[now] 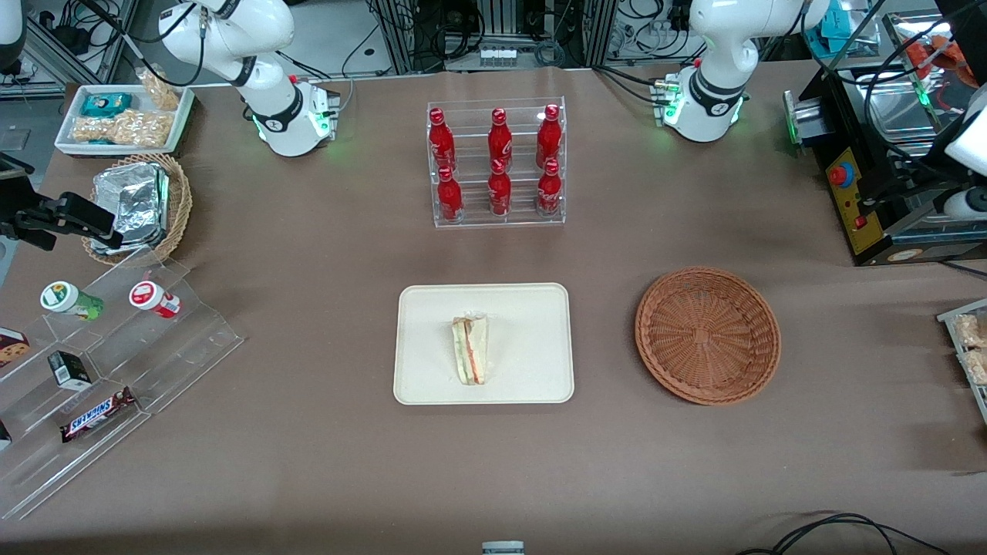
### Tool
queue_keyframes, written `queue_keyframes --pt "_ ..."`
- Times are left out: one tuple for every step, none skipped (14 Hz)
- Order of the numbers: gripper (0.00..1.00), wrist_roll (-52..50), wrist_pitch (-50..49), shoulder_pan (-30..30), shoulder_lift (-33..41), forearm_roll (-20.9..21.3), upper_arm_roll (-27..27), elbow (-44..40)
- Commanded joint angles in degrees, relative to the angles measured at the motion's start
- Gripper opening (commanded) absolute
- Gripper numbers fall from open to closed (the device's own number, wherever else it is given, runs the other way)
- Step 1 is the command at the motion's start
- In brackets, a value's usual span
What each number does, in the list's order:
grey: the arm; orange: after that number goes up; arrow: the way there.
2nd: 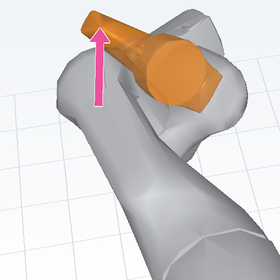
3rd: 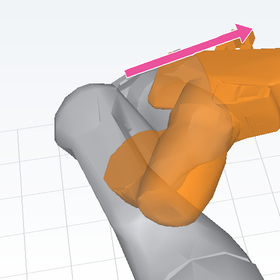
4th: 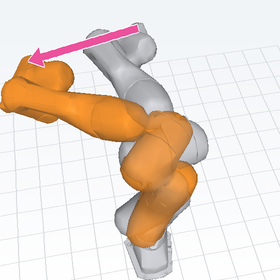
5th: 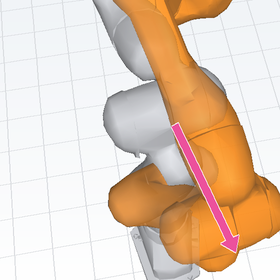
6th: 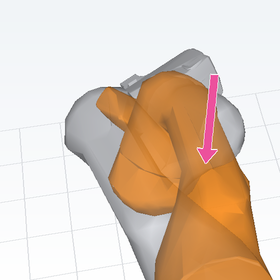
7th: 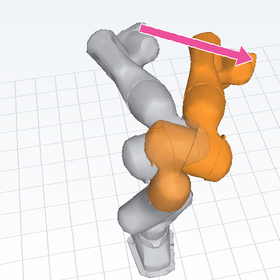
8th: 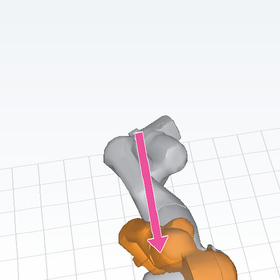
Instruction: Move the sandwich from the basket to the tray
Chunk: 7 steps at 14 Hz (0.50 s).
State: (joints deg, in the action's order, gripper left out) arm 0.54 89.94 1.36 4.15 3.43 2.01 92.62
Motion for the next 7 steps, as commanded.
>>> queue_keyframes --pt "1.0 0.0 -0.9 -4.2 -3.8 -0.5 -3.4 -5.0" --pt "1.0 0.0 -0.9 -4.2 -3.7 -0.6 -3.5 -5.0" --pt "1.0 0.1 -0.9 -4.4 -3.8 -0.5 -3.6 -4.9" --pt "1.0 0.0 -0.7 -4.6 -4.3 -0.6 -3.8 -5.1" --pt "1.0 0.0 -0.6 -4.7 -5.6 -0.6 -4.1 -6.3" --pt "1.0 0.0 -1.1 -5.0 -6.7 -0.7 -4.9 -8.2" --pt "1.0 -0.2 -1.6 -5.1 -7.0 -0.8 -5.4 -8.7"
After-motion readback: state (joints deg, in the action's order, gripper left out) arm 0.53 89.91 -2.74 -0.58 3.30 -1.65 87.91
